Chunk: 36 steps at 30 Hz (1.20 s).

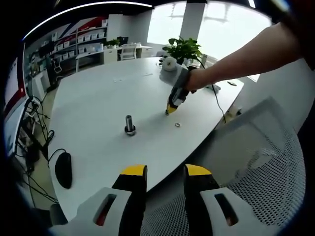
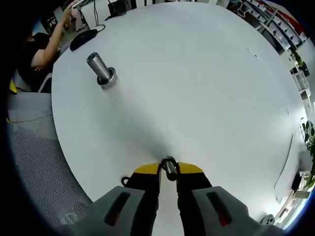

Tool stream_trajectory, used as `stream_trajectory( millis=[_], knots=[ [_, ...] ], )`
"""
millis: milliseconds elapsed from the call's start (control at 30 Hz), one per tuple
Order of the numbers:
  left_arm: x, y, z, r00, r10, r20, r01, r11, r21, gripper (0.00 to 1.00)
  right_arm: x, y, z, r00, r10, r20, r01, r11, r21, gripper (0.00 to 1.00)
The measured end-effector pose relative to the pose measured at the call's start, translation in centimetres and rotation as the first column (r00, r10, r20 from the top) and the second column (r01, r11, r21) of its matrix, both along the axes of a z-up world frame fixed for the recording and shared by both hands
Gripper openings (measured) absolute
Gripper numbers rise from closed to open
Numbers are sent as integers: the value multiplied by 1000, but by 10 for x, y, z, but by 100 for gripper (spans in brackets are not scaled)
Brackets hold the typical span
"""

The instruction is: Place the washer onto the threaded stud by aligning its center hole with the stud, sliding it down to the base, and recovering from edge contact or off-axis alignment until the washer reaches the visible bottom stop.

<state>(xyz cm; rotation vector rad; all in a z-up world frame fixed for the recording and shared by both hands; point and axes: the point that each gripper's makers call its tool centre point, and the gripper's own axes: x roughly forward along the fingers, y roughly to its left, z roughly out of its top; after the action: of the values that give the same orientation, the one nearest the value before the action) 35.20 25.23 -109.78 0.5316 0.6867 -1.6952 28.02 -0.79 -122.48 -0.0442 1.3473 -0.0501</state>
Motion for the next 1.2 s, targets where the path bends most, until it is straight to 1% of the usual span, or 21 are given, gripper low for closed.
stream_trajectory(
  millis=[333, 467, 567, 667, 800, 867, 933, 1133, 1200],
  knots=[
    [0, 0, -1, 1000, 1, 2, -1, 1000, 3, 28, -4, 4, 1, 1000, -11, 3, 11, 1000, 2, 16],
    [1, 0, -1, 1000, 4, 3, -4, 1000, 5, 28, -3, -2, -3, 1000, -16, 6, 16, 1000, 7, 18],
    [0, 0, 0, 1000, 2, 3, -2, 1000, 3, 28, -6, -2, -3, 1000, -21, 6, 21, 1000, -1, 22],
    [0, -1, 0, 1000, -2, 3, 2, 1000, 1, 27, -9, -3, -3, 1000, -29, 8, 29, 1000, 3, 22],
    [0, 0, -1, 1000, -1, 4, 1, 1000, 2, 27, -13, 0, -2, 999, -33, 8, 33, 999, -2, 23],
    [0, -1, 1, 1000, 1, 4, -1, 1000, 0, 27, -17, 6, 1, 999, -37, 9, 37, 999, -4, 23],
    [1, -1, 0, 1000, 2, 5, -2, 1000, -1, 27, -18, 4, 1, 999, -40, 9, 40, 999, -5, 23],
    [1, -1, 1, 1000, 3, 6, -3, 1000, -2, 27, -23, 13, 8, 999, -48, 14, 48, 999, -7, 23],
    [1, -1, 1, 1000, 1, 6, -1, 1000, -4, 27, -25, 11, 7, 999, -50, 17, 50, 999, -8, 23]
  ],
)
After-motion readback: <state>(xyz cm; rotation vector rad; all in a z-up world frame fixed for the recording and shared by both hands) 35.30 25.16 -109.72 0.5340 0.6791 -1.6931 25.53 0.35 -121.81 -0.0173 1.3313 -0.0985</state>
